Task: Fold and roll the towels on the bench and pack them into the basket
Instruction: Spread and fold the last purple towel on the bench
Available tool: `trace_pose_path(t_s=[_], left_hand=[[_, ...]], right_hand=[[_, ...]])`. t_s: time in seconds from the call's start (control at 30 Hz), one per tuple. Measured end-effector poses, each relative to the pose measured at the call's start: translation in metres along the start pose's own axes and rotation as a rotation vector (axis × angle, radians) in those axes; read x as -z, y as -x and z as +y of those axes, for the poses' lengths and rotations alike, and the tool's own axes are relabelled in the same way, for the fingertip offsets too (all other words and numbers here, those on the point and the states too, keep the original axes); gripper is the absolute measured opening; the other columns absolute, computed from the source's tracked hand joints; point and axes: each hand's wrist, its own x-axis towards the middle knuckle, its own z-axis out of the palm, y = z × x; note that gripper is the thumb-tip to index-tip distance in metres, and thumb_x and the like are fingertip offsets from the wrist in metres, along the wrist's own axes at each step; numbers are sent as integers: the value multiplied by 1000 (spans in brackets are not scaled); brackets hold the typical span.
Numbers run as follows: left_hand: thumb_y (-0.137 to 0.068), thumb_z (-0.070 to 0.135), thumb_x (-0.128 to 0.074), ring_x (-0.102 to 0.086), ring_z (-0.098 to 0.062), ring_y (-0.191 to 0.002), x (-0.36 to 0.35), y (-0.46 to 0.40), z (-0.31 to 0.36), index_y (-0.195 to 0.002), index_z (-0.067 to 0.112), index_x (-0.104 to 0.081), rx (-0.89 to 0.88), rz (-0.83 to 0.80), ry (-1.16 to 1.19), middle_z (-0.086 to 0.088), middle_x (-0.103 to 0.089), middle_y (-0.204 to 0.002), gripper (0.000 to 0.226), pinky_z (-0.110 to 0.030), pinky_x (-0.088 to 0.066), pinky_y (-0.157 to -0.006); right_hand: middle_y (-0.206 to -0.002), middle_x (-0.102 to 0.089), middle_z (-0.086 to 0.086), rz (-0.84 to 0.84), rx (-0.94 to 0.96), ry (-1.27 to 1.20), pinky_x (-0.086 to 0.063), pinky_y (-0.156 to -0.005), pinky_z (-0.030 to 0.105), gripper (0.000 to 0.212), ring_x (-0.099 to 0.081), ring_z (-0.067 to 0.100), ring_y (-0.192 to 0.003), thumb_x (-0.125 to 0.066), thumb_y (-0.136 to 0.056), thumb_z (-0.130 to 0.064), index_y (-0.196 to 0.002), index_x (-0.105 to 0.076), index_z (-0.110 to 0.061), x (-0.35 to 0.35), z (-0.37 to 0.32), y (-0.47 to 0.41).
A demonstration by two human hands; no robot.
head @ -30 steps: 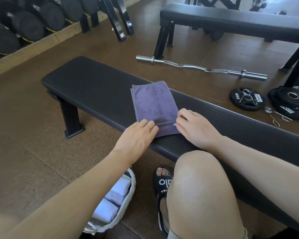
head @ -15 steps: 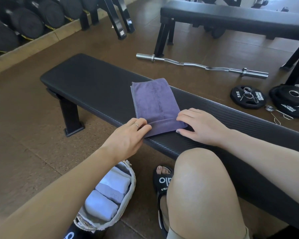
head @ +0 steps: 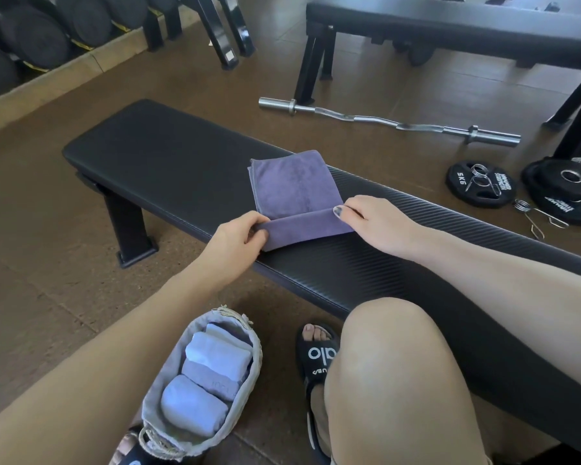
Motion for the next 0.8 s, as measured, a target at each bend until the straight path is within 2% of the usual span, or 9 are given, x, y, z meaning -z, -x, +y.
trace_pose_path(t_s=[0.17,0.3,0.37,0.43,0.5,0.57,0.63,0.77,0.8], left_hand=[[-96,12,-53,-61,-22,-92,-1,-13,-2,-109,23,-55,98,16,61,-3,-59,-101,18,-43,-57,-83],[-97,16,-51,-55,-13,-86,-8,-14,-1,-107,26,-50,14,50,-109,0,-50,-103,14,-30,-46,-76],[-98,21,-51,-55,-16,-79,-9,-9,2,-108,26,-49,-40,104,-259,1,-47,-103,11,-33,-51,-70],[-94,18,-56,-53,-21,-80,-8,-8,5,-109,21,-52,-168,195,-472,-4,-49,-103,15,-37,-52,-67],[-82,4,-64,-51,-27,-79,-7,-10,8,-104,15,-59,-383,219,-641,-9,-54,-99,26,-39,-47,-65],[-72,-3,-68,-54,-30,-77,-7,-11,10,-99,13,-62,-579,164,-737,-9,-59,-94,32,-39,-45,-64],[-73,-5,-69,-57,-30,-73,-7,-10,11,-94,12,-62,-654,128,-779,-9,-60,-89,28,-38,-47,-62],[-89,12,-53,-56,-28,-78,-6,-1,5,-92,11,-57,-665,81,-786,-8,-59,-91,5,-41,-52,-69],[-91,18,-49,-56,-28,-82,-6,2,3,-95,10,-57,-657,71,-783,-8,-60,-95,13,-41,-52,-73]], right_hand=[[-78,-49,2,-36,-120,54,-37,-68,36,52,-49,17,-70,-37,-106,-45,-66,-50,-14,-3,-6,-17],[-80,-46,-2,24,-115,117,-33,-65,33,39,-48,16,-70,-42,-105,-41,-74,-46,-18,-8,-9,-19],[-84,-43,-3,101,-98,104,-33,-62,33,28,-46,15,-68,-47,-103,-37,-87,-41,-16,-12,-10,-16],[-89,-43,1,200,21,168,-37,-61,35,19,-46,19,-68,-50,-102,-27,-92,-40,-14,-16,-9,-13],[-91,-45,6,303,259,362,-40,-63,38,10,-48,25,-71,-55,-96,-11,-92,-45,-11,-18,-8,-13],[-89,-47,8,338,471,517,-39,-64,38,17,-45,25,-72,-57,-83,3,-91,-51,-11,-18,-6,-15],[-89,-51,7,284,618,620,-40,-65,38,24,-46,26,-75,-56,-77,7,-92,-57,-11,-17,-6,-16],[-102,-61,2,216,611,591,-46,-77,38,25,-54,25,-90,-57,-82,-3,-103,-64,-13,-14,1,-8],[-106,-62,1,204,577,530,-47,-81,38,28,-55,25,-94,-55,-82,-6,-108,-64,-13,-13,3,-4]])
